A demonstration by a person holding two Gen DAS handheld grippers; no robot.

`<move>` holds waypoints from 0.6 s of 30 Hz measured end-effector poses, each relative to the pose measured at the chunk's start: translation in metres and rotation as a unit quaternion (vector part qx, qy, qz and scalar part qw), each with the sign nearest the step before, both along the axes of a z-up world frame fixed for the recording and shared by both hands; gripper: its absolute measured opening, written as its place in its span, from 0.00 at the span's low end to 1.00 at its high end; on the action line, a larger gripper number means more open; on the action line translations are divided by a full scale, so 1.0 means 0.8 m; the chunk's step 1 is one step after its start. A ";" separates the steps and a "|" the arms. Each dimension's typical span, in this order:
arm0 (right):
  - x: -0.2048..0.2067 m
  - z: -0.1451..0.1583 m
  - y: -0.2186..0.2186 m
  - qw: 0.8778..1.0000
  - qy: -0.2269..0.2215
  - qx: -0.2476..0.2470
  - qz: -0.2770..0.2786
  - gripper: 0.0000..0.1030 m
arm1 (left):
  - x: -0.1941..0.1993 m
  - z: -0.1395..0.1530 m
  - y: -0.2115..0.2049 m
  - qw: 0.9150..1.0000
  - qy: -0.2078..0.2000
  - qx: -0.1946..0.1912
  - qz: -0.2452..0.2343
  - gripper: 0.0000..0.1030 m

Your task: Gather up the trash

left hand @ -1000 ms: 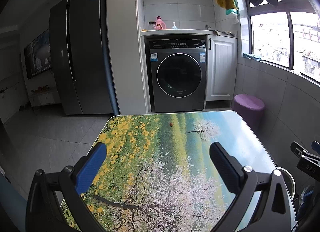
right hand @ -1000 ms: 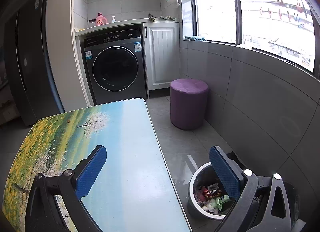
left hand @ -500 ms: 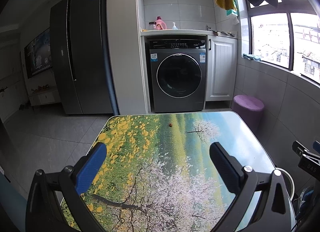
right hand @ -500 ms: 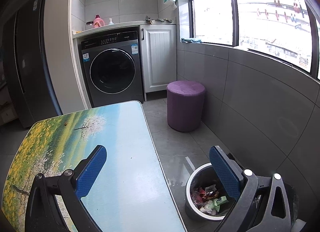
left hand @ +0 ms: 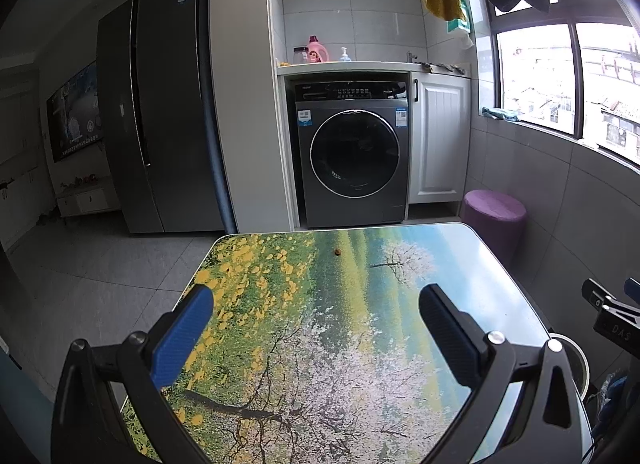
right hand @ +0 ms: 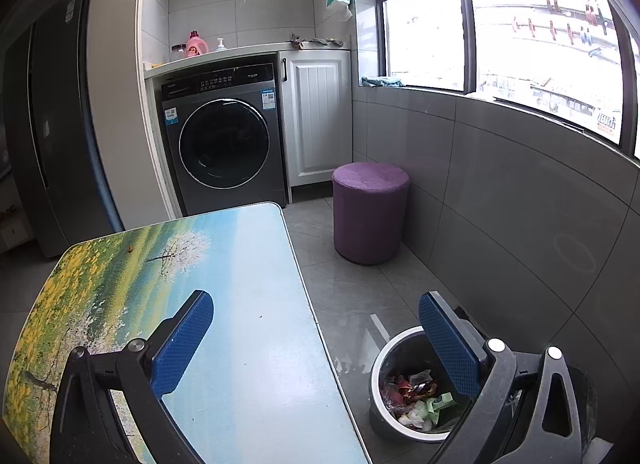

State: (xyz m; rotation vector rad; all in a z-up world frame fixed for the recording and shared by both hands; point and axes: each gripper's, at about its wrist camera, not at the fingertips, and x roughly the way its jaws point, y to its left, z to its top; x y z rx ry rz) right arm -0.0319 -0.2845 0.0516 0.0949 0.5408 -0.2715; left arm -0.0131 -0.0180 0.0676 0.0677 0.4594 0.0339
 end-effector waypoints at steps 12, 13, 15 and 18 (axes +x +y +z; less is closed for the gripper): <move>-0.010 0.007 0.001 1.000 -0.012 0.000 -0.006 1.00 | -0.011 0.007 -0.007 1.000 -0.008 -0.006 -0.006 1.00; -0.011 0.007 0.001 1.000 -0.013 0.001 -0.007 1.00 | -0.012 0.008 -0.008 1.000 -0.009 -0.006 -0.008 1.00; -0.012 0.009 0.001 1.000 -0.014 0.001 -0.008 1.00 | -0.014 0.009 -0.008 1.000 -0.011 -0.008 -0.010 1.00; -0.016 0.012 0.002 1.000 -0.017 -0.002 -0.010 1.00 | -0.016 0.010 -0.009 1.000 -0.012 -0.012 -0.012 1.00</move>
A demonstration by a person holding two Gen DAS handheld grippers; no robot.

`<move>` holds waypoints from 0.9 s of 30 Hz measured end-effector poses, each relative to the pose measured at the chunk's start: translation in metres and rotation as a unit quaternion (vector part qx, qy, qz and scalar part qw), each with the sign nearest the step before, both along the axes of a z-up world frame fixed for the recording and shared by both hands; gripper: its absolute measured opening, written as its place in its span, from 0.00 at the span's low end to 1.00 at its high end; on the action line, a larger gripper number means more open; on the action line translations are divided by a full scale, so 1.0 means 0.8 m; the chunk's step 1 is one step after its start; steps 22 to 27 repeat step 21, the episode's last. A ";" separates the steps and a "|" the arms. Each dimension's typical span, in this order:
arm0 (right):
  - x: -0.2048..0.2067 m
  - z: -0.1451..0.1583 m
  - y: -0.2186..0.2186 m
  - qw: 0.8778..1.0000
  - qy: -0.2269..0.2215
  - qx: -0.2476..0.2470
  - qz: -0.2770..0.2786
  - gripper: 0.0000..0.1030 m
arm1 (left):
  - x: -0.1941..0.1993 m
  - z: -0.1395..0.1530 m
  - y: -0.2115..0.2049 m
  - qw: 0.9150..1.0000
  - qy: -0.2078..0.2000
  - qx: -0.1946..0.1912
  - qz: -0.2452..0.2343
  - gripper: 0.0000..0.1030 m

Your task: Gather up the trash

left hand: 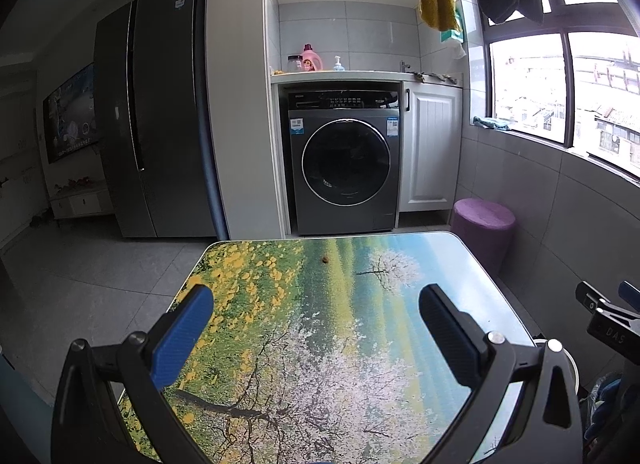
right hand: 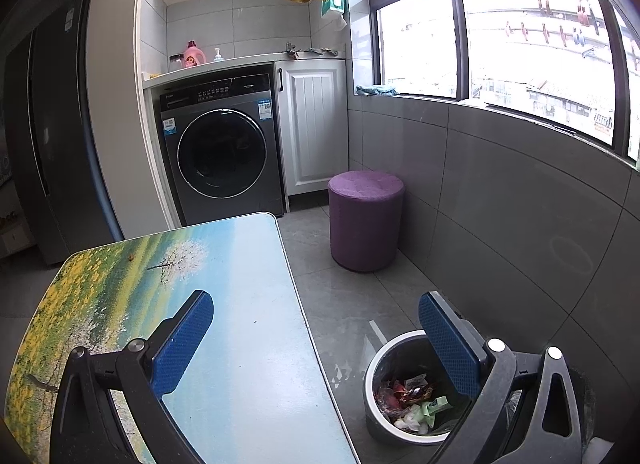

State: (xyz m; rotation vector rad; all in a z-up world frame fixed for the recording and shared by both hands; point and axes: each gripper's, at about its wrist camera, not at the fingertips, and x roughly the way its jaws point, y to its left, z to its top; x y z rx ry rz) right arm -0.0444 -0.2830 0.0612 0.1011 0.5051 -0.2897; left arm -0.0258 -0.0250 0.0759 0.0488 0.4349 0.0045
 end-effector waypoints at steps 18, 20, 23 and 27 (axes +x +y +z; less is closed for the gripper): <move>-0.019 0.022 0.003 0.999 -0.025 -0.020 -0.004 1.00 | -0.013 0.015 -0.006 1.000 -0.012 0.002 -0.009 1.00; -0.020 0.024 0.005 0.999 -0.028 -0.022 -0.003 1.00 | -0.014 0.016 -0.004 1.000 -0.014 0.002 -0.008 1.00; -0.021 0.025 0.005 0.999 -0.029 -0.022 -0.002 1.00 | -0.014 0.017 -0.004 1.000 -0.015 0.003 -0.007 1.00; -0.021 0.025 0.005 0.999 -0.029 -0.022 -0.002 1.00 | -0.014 0.017 -0.004 1.000 -0.015 0.003 -0.007 1.00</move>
